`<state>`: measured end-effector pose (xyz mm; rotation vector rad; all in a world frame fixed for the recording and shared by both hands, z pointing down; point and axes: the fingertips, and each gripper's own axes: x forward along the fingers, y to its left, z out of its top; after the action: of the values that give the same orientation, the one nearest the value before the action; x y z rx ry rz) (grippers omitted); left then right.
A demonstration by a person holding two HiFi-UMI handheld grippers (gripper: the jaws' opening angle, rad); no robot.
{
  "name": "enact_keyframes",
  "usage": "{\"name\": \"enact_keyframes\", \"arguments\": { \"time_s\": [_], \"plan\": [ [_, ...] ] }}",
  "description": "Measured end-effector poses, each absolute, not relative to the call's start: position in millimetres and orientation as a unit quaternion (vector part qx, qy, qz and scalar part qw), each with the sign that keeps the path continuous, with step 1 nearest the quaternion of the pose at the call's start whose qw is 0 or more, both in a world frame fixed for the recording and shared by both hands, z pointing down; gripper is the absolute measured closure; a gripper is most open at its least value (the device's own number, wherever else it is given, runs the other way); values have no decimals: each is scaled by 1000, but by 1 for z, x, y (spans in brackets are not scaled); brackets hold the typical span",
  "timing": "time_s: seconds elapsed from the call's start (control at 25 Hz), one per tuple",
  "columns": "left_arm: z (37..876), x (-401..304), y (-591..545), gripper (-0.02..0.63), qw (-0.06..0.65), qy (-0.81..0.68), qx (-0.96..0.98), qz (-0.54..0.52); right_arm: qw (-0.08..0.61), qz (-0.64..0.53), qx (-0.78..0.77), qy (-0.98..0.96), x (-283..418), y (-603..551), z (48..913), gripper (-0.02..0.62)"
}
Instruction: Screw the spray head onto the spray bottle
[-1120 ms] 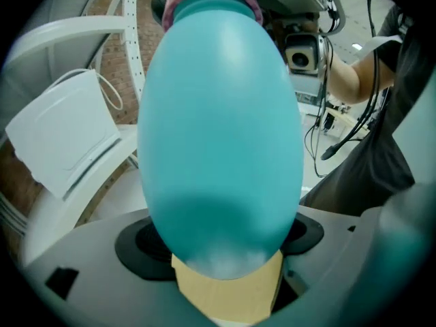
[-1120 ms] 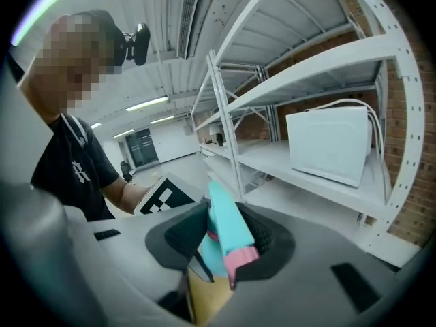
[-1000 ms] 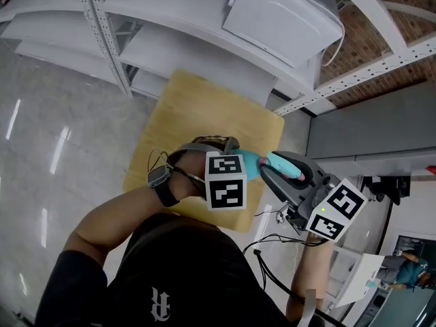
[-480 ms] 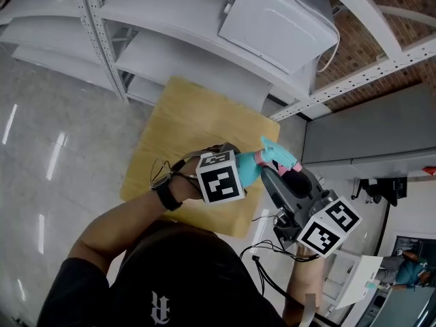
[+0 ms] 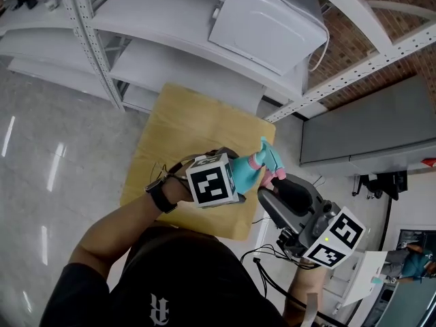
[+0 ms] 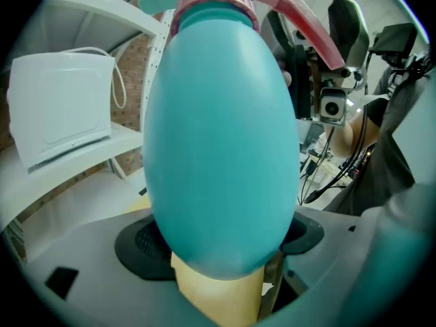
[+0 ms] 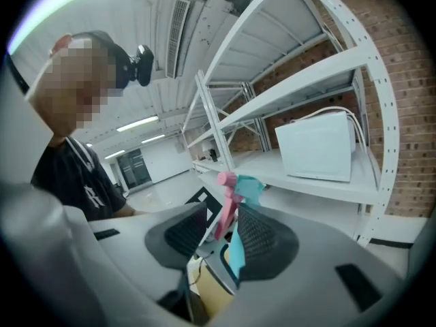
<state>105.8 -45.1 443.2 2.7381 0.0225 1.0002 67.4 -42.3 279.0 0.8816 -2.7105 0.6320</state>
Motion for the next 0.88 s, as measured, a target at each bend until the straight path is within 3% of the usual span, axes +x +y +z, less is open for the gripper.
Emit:
{"name": "enact_keyframes", "arguments": {
  "time_s": [0.44, 0.64, 0.8, 0.88],
  "plan": [
    [395, 100, 12, 181, 60, 186, 934, 298, 10, 186, 123, -975, 83, -48, 272, 468],
    [383, 99, 39, 181, 50, 254, 920, 294, -52, 180, 1, -982, 62, -28, 257, 419],
    [386, 100, 29, 181, 69, 227, 924, 299, -66, 185, 38, -980, 57, -35, 254, 460],
    [394, 99, 14, 181, 76, 179, 928, 318, -42, 184, 99, -977, 57, -45, 260, 465]
  ]
}}
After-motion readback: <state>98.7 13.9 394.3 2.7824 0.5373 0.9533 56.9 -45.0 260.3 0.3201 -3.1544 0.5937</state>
